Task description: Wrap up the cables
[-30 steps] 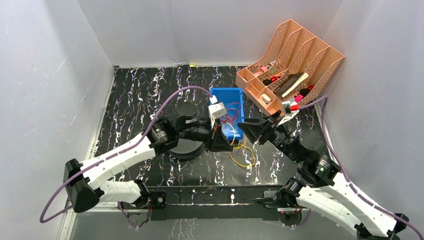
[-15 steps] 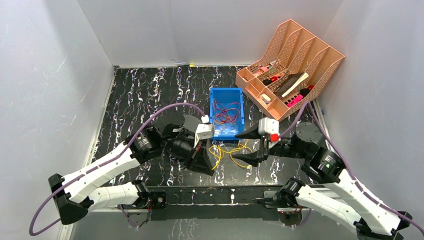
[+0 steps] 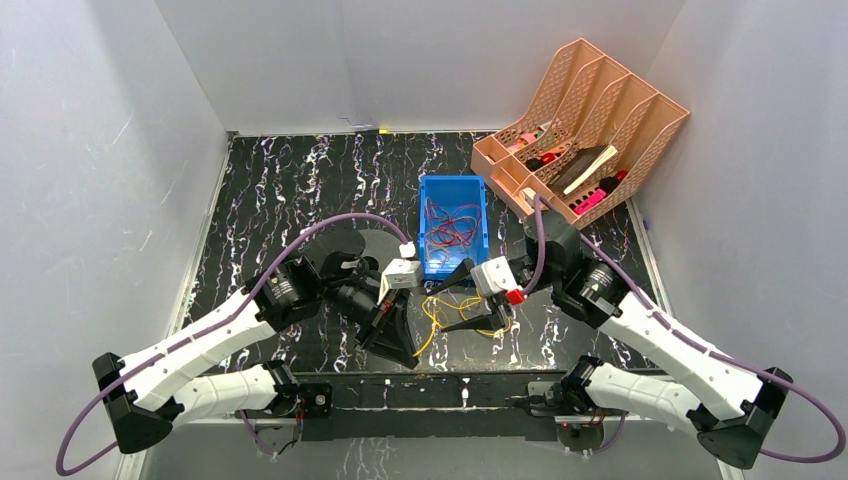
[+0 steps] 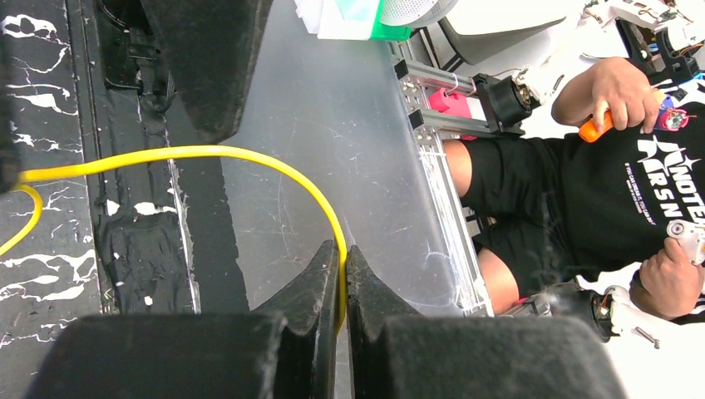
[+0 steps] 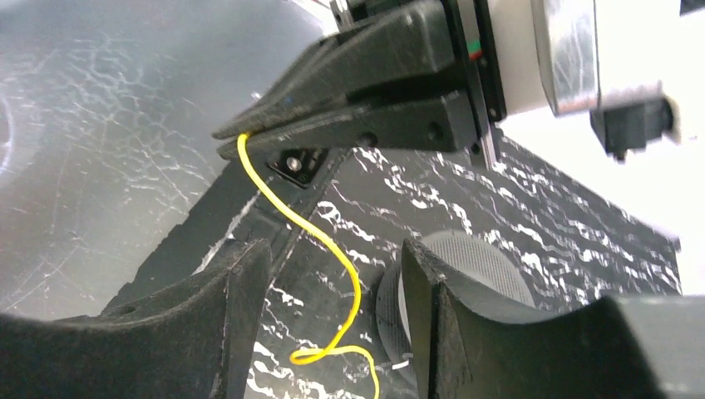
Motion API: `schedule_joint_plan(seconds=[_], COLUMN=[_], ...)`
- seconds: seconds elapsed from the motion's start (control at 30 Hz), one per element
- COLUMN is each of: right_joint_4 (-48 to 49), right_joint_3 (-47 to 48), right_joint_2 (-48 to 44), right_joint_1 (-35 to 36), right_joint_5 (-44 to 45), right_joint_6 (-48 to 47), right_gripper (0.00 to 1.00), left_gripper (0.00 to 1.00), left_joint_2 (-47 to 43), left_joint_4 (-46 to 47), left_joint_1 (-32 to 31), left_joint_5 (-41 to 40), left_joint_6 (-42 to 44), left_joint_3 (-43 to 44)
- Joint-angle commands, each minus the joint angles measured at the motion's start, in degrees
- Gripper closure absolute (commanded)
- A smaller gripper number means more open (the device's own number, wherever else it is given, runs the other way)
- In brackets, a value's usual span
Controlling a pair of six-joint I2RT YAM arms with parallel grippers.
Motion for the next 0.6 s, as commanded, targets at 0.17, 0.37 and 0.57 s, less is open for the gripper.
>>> schedule_joint_plan(seconds=[0.17, 0.37, 0.57], right_joint_4=[-1.51, -3.42, -3.86], right_joint_3=[4.39, 4.3, 4.55], right_joint_2=[3.22, 4.58, 6.01], right_joint_1=[0.87, 1.84, 2.86], right_joint_5=[-12.84, -13.21, -13.06], right_joint_6=[-9.5, -11.28, -12.05], right_gripper=[0.44, 0.49, 0.57], left_gripper=[1.0, 1.0, 1.0], left_joint_2=[-1.15, -0.85, -0.11], left_joint_4=[-0.58, -0.09, 0.69], left_joint_1=[0.11, 0.1, 0.06], left_joint_5=[2.65, 2.64, 3.36], left_joint_6=[-0.29, -0.06, -0.14], left_joint_3=[-0.14, 0.41, 0.7])
